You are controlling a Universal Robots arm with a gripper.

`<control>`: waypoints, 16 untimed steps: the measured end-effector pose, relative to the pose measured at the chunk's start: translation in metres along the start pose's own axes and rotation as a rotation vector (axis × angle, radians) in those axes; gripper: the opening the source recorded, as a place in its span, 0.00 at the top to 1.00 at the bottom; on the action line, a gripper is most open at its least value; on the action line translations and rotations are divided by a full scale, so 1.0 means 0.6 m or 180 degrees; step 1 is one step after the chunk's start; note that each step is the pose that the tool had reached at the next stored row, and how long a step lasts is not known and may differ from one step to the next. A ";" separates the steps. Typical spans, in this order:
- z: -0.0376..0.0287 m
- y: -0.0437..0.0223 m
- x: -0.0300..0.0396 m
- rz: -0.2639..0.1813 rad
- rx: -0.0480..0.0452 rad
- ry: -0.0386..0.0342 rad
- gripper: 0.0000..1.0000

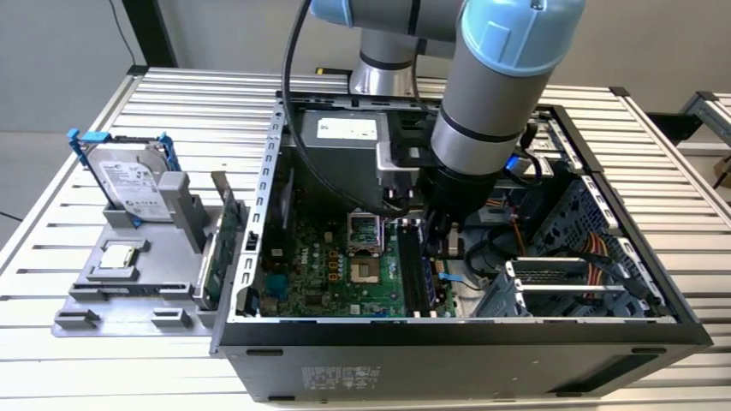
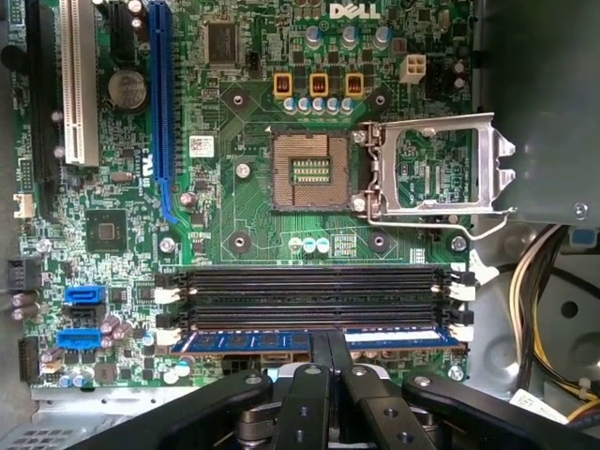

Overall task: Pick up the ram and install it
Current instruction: 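Press down the ram until it locks into place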

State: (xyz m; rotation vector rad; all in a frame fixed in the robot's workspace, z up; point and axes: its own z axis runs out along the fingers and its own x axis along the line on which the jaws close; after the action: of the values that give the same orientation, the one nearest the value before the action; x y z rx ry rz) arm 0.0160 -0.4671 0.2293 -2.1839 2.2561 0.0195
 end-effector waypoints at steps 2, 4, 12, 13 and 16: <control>0.003 0.000 0.000 0.0000 0.0000 0.0001 1.00; 0.009 0.000 0.000 0.0002 -0.0001 0.0004 1.00; 0.010 0.000 -0.001 0.0005 0.0002 -0.0010 1.00; 0.003 0.000 -0.001 0.0005 0.0001 -0.0004 1.00; -0.020 0.000 0.000 0.0005 -0.0002 0.0001 1.00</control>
State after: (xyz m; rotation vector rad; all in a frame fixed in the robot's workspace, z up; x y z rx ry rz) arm 0.0160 -0.4669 0.2415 -2.1827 2.2582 0.0200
